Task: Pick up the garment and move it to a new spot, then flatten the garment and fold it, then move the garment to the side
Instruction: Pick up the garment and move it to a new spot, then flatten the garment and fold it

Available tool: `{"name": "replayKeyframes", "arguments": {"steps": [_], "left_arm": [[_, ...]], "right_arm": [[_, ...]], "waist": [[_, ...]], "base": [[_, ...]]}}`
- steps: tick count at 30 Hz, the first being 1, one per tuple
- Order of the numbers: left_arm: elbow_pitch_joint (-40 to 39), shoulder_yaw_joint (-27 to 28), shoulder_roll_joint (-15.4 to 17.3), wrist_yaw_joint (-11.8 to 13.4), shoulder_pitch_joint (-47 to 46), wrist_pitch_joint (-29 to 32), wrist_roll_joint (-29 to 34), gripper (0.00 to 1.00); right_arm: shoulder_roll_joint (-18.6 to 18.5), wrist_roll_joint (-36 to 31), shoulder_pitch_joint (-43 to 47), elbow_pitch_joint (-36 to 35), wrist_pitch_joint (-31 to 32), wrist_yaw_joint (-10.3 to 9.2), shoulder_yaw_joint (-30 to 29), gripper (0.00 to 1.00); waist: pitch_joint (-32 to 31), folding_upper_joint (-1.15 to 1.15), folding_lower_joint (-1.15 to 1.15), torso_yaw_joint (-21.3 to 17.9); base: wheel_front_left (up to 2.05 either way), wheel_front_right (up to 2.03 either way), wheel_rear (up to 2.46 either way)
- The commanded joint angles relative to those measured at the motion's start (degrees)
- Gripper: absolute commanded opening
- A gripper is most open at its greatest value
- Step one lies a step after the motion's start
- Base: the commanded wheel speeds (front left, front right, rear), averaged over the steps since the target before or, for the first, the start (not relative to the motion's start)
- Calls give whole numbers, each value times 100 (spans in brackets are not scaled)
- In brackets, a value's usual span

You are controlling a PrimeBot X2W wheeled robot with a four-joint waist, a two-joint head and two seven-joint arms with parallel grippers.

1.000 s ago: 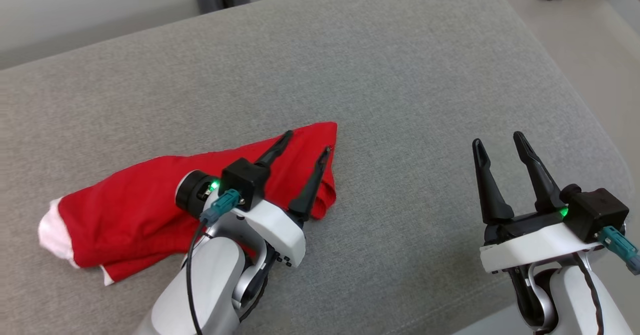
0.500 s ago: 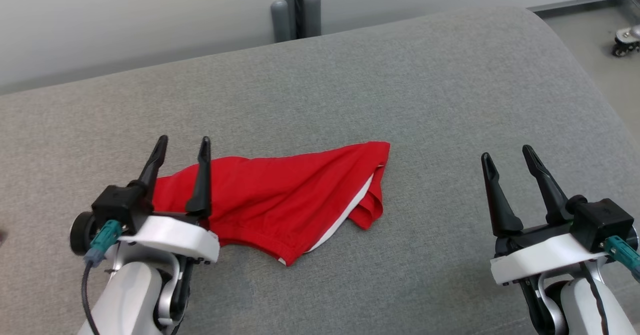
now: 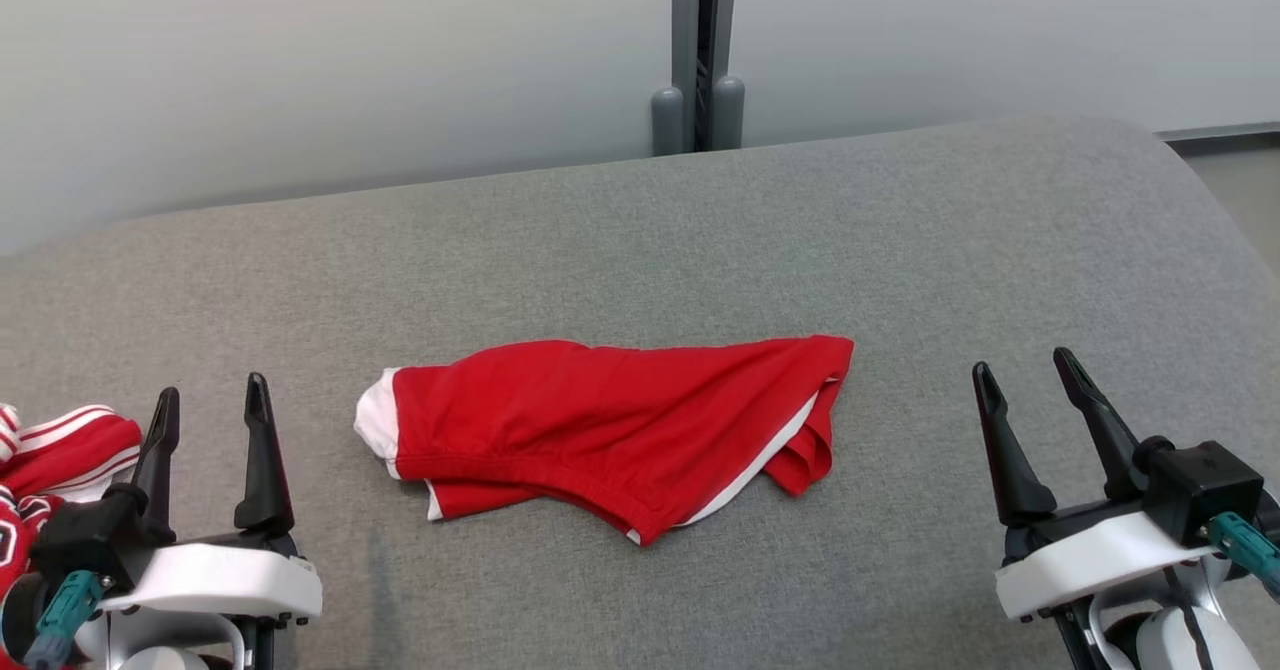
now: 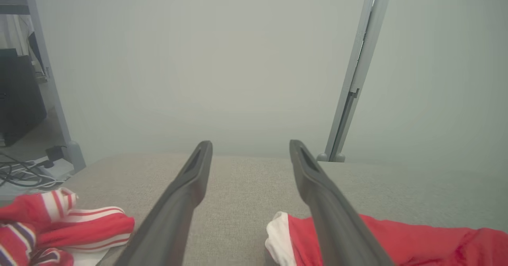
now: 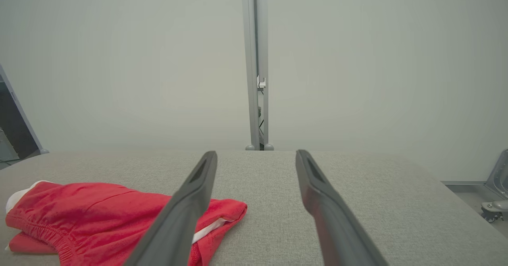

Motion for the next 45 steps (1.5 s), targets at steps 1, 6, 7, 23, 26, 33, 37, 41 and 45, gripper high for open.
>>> {"name": "replayKeyframes", "arguments": {"steps": [1, 6, 7, 23, 26, 33, 37, 41, 45], "left_arm": [[-95, 9, 54, 44, 123, 27, -13, 100], [-332, -67, 195, 101, 459, 225, 57, 100], [-376, -83, 232, 103, 516, 274, 82, 100], [-895, -214, 530, 227, 1057, 775, 149, 100], [-942, -223, 525, 246, 1067, 791, 135, 100], [-994, -256, 503, 294, 1073, 836, 106, 100], [-1000, -272, 520, 301, 1056, 866, 102, 100], [-1008, -284, 539, 308, 982, 882, 116, 100], [-1012, -304, 533, 333, 949, 889, 119, 100]], "right_arm": [[-49, -25, 119, -30, 41, -2, -36, 100], [-58, -40, 321, -93, 127, -2, -54, 100], [-56, -45, 360, -106, 135, -2, -60, 100], [-68, -154, 786, -457, 357, -2, -150, 100], [-48, -168, 806, -508, 379, -2, -167, 100], [-2, -173, 784, -530, 387, -2, -170, 100], [26, -151, 759, -503, 360, -2, -153, 100], [42, -135, 720, -478, 341, -2, -134, 100], [50, -125, 709, -464, 332, -2, -128, 100]], "waist": [[-144, 0, 0, 122], [-319, 0, 0, 162], [-341, 0, 0, 165], [-493, 0, 0, 187], [-493, 0, 0, 199], [-476, 0, 0, 207], [-469, 0, 0, 212], [-468, 0, 0, 223], [-468, 0, 0, 236]], "base": [[0, 0, 0], [0, 0, 0], [0, 0, 0], [0, 0, 0], [0, 0, 0], [0, 0, 0], [0, 0, 0], [0, 0, 0], [0, 0, 0]]}}
